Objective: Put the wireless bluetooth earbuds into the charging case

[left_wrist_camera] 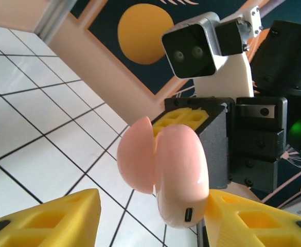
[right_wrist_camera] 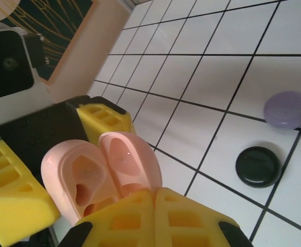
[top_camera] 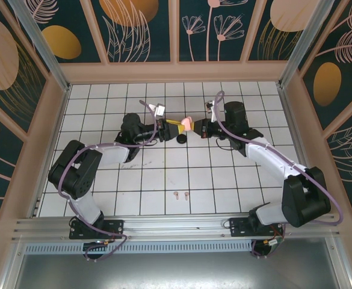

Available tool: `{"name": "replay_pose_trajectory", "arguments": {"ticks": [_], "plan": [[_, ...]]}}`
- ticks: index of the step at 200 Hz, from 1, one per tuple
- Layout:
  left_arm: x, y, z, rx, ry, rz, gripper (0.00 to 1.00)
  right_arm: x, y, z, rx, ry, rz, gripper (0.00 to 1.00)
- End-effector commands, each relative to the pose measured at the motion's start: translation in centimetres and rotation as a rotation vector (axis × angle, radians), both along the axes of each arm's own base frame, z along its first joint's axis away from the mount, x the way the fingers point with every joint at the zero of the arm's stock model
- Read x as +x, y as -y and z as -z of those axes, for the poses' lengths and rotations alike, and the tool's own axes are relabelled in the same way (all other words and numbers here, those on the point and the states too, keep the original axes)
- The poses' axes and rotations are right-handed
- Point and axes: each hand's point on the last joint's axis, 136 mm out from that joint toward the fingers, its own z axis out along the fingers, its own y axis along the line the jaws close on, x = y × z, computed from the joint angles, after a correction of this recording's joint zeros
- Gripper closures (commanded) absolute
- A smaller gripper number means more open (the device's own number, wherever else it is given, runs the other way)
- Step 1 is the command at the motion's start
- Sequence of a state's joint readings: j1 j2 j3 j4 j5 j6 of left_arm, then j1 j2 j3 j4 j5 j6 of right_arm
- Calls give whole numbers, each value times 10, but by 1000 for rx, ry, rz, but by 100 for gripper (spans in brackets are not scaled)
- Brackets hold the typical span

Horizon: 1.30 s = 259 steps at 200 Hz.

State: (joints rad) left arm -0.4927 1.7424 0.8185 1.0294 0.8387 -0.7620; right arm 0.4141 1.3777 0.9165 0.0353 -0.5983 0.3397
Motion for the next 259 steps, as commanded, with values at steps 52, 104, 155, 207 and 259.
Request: {"name": "replay_pose_trajectory", "arguments": {"ticks": [52,104,155,207,259], "plan": [[7,-15,-17,214,120,56,37,9,21,8,-215,93,42,100],[-3,-11,-8,360,115,219,36,11,27,15,-357,171,-12,100],[-10,-10,6,400,66,297,37,6,15,10,-401,218,-92,100],[-14,-9,13,399,50,340,41,2,-6,14,-434,218,-152,100],[-16,-8,18,392,37,363,42,-2,-24,18,-448,218,-189,100]]}}
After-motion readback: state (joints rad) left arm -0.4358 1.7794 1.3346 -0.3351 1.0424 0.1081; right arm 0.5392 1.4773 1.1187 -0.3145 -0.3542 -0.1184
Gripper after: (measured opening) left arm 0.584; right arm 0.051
